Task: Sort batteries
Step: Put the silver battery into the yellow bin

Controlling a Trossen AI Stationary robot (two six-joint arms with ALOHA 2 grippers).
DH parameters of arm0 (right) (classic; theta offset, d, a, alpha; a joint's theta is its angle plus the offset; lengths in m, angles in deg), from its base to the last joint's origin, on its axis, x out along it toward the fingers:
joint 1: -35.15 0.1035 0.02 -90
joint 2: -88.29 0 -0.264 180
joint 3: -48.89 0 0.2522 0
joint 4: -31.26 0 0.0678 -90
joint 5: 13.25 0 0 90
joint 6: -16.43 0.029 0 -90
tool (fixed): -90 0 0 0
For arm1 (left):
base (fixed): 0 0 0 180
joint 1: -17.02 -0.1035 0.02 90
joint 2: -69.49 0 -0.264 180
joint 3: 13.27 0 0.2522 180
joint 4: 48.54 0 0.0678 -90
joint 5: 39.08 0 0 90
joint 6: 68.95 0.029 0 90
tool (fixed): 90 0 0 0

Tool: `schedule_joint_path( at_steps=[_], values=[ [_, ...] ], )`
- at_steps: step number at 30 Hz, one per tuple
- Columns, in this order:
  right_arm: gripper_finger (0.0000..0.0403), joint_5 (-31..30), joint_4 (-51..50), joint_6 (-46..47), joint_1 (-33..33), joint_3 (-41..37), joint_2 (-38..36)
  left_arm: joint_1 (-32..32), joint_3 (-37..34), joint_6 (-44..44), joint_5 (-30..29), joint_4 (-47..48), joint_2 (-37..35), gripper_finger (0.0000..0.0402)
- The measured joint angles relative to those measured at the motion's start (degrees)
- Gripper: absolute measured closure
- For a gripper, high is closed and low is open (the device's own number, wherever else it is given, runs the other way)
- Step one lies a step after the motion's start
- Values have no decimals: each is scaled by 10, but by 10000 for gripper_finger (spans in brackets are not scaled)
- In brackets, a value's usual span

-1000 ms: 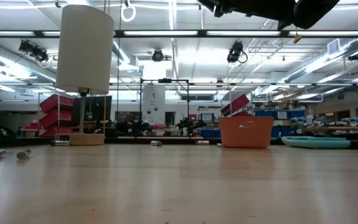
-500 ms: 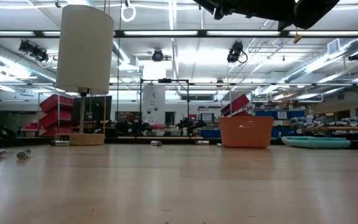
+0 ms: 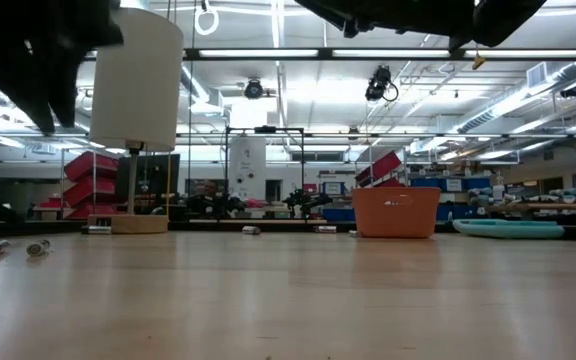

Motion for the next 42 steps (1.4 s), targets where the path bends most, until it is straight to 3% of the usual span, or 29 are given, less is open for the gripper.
schedule_joint_path(
  at_steps=[8,12,18,31,42],
  values=[
    [272,0,-18,0,-14,0,0,-111,-67,-41,166,-171,0,300],
    [272,0,-20,3,-15,0,0,-123,-70,21,221,-207,0,300],
    [273,0,-37,3,-15,0,0,-108,-74,121,212,-196,0,300],
    [275,0,-47,0,-15,0,0,-112,-164,155,175,-317,0,300],
    [275,0,-42,0,-15,0,0,-111,-201,189,181,-354,0,300]
  ],
)
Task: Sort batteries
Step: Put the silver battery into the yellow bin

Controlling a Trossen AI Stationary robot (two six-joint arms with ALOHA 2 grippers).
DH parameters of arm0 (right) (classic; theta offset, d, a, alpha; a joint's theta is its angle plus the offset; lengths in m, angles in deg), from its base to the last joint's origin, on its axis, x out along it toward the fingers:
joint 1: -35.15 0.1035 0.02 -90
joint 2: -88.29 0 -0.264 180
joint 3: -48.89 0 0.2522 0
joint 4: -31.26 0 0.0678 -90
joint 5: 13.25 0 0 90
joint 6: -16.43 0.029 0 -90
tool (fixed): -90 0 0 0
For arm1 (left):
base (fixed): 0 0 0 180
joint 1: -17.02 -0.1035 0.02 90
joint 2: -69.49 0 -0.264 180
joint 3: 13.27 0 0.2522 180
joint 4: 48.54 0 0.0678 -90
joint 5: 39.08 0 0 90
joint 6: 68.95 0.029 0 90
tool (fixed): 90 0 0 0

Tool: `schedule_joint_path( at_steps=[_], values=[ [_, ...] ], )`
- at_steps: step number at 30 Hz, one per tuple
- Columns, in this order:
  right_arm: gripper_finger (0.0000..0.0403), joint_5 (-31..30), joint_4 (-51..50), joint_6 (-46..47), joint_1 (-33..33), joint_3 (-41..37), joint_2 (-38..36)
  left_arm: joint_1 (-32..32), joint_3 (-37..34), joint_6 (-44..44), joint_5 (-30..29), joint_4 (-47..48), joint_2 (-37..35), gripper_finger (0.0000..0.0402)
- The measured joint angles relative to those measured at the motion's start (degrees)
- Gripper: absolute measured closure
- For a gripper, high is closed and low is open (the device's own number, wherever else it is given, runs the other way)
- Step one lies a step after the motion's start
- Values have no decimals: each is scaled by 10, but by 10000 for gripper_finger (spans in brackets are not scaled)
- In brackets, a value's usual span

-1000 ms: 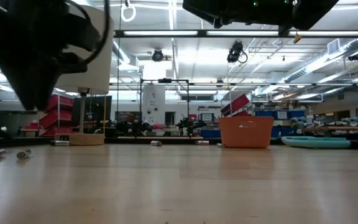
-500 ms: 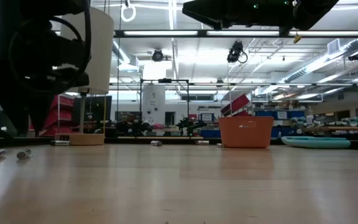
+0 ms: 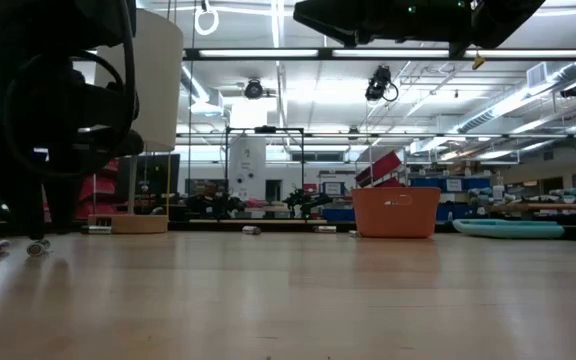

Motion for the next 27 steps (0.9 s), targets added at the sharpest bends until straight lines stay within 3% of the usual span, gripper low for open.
schedule_joint_path(
  at_steps=[27],
  values=[
    [275,0,4,0,0,0,0,0,28,7,5,0,-2,300]
  ],
)
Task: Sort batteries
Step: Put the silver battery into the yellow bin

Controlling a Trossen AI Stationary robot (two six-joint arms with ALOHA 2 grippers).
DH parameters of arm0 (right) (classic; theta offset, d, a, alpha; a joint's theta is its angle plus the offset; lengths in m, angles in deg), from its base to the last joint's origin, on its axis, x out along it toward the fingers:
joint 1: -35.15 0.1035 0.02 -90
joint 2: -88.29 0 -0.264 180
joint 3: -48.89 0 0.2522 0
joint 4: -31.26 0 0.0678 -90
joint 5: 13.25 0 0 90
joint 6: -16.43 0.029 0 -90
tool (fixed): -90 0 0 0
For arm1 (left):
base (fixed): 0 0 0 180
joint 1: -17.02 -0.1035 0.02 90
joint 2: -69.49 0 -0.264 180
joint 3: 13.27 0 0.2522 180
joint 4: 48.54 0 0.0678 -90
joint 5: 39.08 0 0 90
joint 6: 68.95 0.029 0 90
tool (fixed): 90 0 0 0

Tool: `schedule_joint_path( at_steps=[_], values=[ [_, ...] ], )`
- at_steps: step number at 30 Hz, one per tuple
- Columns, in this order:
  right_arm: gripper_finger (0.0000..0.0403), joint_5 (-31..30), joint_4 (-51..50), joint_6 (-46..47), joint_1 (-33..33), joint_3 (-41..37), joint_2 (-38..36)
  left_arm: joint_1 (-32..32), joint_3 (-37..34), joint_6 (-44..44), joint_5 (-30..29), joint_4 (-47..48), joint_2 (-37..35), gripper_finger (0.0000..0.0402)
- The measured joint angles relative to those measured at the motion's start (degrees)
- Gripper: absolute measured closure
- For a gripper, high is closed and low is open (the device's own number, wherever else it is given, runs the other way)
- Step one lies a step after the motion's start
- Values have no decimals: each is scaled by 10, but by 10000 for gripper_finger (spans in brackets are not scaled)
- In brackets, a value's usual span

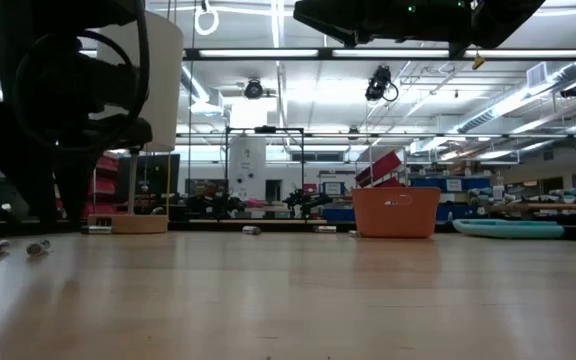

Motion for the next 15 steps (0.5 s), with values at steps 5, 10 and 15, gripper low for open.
schedule_joint_path(
  at_steps=[5,10,15],
  values=[
    [275,0,0,0,0,0,0,0,-17,34,28,0,0,300],
    [275,0,0,0,0,0,0,0,-23,46,35,-12,0,300],
    [275,0,0,-1,0,0,0,0,-24,47,33,-22,0,300]
  ],
)
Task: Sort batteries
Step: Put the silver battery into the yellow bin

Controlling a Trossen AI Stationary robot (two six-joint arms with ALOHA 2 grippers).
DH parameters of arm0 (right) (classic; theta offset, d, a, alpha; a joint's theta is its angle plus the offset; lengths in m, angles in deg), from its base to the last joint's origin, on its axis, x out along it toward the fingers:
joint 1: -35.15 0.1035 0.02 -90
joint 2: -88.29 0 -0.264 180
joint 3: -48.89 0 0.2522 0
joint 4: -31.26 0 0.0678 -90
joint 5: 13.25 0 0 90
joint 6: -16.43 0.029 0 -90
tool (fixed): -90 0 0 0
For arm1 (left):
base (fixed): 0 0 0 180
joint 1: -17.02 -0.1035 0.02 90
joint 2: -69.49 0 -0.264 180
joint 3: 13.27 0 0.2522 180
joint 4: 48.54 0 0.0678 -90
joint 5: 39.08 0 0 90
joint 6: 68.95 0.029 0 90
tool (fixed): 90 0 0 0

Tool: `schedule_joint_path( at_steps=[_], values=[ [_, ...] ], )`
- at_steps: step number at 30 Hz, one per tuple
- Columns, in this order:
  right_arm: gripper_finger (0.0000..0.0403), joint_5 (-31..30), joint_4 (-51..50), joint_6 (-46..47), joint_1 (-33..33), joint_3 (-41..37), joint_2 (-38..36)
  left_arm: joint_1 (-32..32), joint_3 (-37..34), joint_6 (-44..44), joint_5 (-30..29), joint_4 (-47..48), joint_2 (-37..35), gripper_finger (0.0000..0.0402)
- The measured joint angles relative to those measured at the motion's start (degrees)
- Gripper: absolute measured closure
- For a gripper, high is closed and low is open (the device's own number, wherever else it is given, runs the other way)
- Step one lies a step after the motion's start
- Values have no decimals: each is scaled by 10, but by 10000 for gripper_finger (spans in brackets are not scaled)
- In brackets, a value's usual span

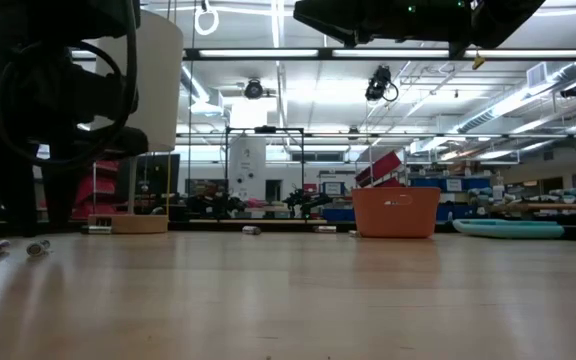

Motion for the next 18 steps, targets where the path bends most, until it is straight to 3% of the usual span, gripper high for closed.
schedule_joint_path(
  at_steps=[18],
  values=[
    [275,0,0,0,0,0,0,-1,28,0,-41,-5,0,300]
  ],
)
